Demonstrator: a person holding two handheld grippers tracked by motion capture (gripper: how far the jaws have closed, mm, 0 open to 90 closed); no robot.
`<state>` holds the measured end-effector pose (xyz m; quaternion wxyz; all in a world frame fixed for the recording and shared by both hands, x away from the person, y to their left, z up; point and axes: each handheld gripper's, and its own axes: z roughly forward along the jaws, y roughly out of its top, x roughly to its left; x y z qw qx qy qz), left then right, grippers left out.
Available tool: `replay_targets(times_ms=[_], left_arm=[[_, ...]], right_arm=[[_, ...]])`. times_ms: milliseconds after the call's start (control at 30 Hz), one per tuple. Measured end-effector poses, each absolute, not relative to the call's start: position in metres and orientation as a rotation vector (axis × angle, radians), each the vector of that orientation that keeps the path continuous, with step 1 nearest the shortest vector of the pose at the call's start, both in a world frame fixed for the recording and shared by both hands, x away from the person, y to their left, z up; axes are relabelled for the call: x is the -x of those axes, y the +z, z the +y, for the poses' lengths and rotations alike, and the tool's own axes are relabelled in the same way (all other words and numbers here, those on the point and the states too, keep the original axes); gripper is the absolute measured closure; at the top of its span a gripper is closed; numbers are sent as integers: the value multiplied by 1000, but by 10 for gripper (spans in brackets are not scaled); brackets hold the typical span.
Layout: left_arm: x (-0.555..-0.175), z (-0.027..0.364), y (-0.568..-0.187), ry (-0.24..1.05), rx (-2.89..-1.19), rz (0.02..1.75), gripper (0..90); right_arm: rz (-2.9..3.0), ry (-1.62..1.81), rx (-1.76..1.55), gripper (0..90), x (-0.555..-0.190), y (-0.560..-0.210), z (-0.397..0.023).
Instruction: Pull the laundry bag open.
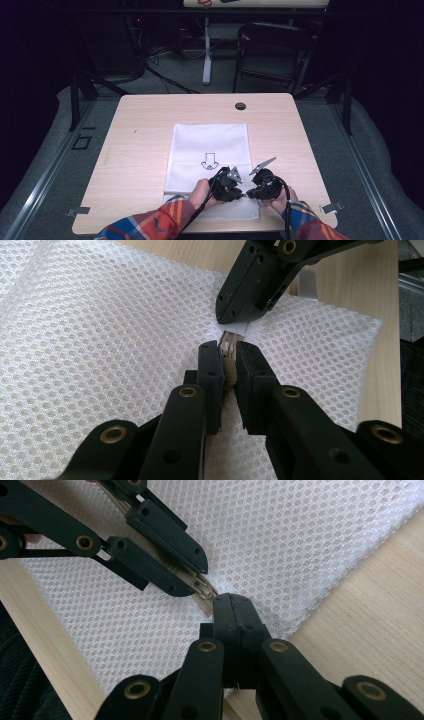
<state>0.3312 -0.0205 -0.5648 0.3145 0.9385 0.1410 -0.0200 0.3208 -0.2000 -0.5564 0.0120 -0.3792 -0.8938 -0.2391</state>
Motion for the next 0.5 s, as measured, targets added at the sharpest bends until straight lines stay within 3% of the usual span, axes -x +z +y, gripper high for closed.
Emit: replay_targets(times_ms=[500], left_arm=[[-334, -7, -562, -62, -2469, 383, 820]], right_arm=[[-2805, -731, 1178, 900, -320, -556, -199]])
